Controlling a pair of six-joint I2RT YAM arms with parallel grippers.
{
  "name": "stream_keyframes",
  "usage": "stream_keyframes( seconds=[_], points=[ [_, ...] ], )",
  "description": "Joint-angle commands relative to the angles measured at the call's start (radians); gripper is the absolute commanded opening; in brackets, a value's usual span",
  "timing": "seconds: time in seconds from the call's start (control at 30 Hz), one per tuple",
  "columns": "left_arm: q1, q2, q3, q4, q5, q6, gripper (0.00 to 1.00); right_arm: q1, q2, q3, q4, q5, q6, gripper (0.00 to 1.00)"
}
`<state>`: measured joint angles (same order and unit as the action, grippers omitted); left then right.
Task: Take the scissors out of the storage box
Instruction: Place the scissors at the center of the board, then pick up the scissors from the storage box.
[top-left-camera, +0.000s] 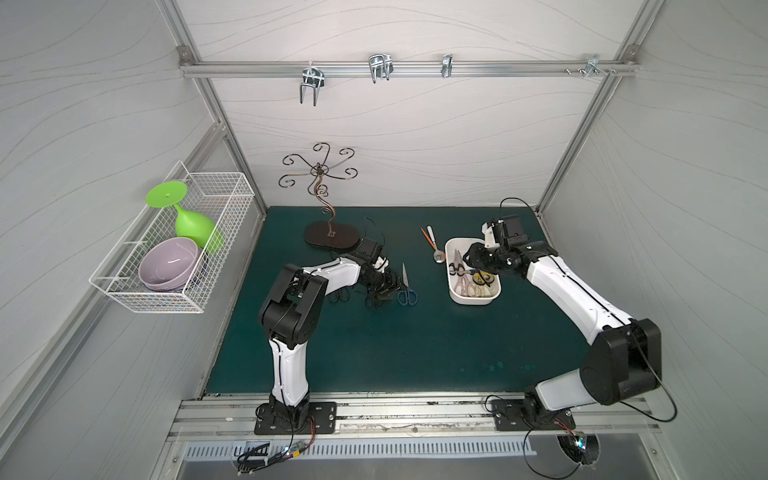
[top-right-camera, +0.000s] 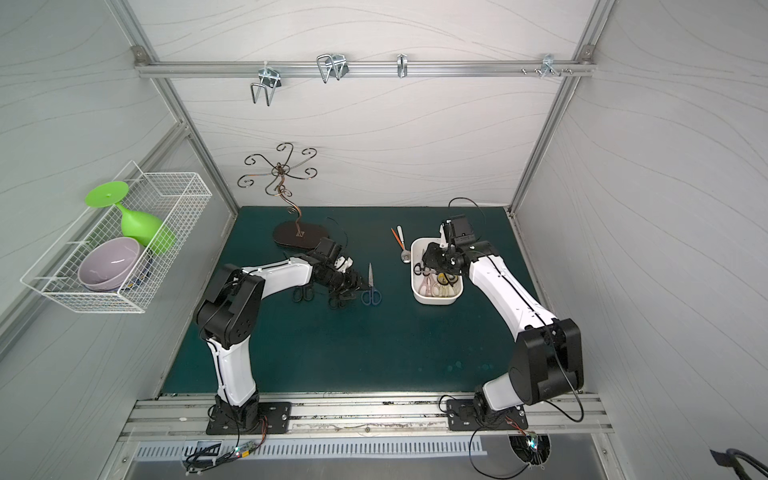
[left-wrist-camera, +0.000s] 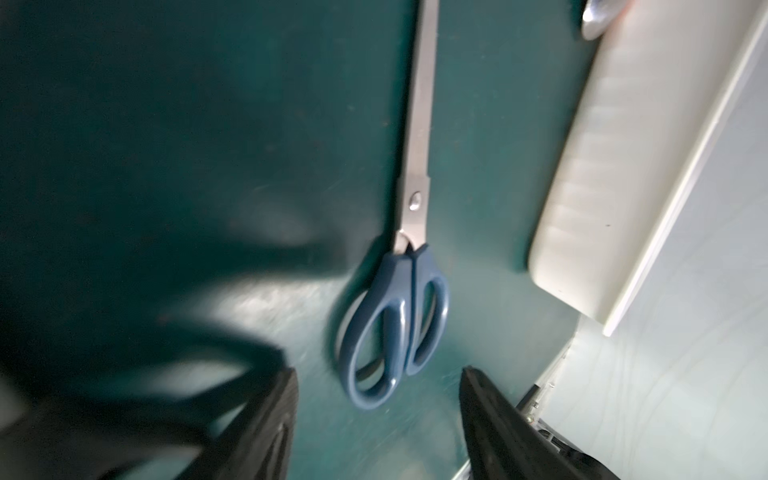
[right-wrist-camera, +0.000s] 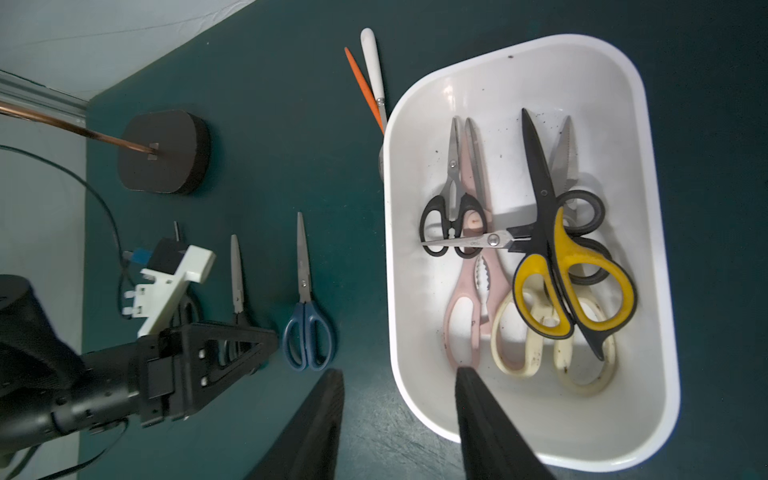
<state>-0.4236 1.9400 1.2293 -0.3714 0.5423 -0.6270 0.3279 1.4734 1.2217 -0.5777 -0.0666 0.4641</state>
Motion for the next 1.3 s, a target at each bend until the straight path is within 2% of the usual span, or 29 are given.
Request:
stream_keyframes(
  seconds=[0.0, 0.17, 0.27, 0.37, 0.5, 0.6, 0.77, 0.97, 1.13, 1.27],
  points=[
    [-0.001, -0.064, 0.081, -0.133, -0.104, 0.081, 0.66, 0.002, 0.054, 0.033, -0.068, 0.081, -0.061, 0.49],
    [0.002, -0.111, 0.136, -0.191, -0.137, 0.128, 0.66, 0.002, 0.147, 0.103, -0.173, 0.162, -0.131, 0.47],
    [0.001, -0.148, 0.128, -0.125, -0.024, 0.13, 0.66, 0.003, 0.18, 0.125, -0.21, 0.222, -0.156, 0.46],
    [0.001, -0.18, 0.088, 0.013, 0.125, 0.056, 0.66, 0.003, 0.207, 0.145, -0.243, 0.263, -0.188, 0.44],
    [0.001, -0.19, 0.053, 0.118, 0.197, -0.03, 0.65, 0.009, 0.232, 0.156, -0.266, 0.242, -0.23, 0.42],
    [0.001, -0.187, 0.039, 0.143, 0.208, -0.048, 0.65, 0.03, 0.257, 0.156, -0.274, 0.25, -0.256, 0.41],
    [0.0, -0.181, 0.03, 0.145, 0.214, -0.056, 0.65, 0.061, 0.311, 0.172, -0.285, 0.341, -0.271, 0.4],
    [0.002, -0.176, 0.023, 0.153, 0.221, -0.063, 0.65, 0.042, 0.373, 0.223, -0.29, 0.406, -0.299, 0.39],
    [0.0, -0.177, 0.004, 0.17, 0.223, -0.072, 0.65, -0.005, 0.42, 0.256, -0.283, 0.385, -0.318, 0.39],
    [0.001, -0.171, -0.002, 0.174, 0.227, -0.075, 0.65, -0.018, 0.454, 0.31, -0.299, 0.411, -0.354, 0.29]
  ],
)
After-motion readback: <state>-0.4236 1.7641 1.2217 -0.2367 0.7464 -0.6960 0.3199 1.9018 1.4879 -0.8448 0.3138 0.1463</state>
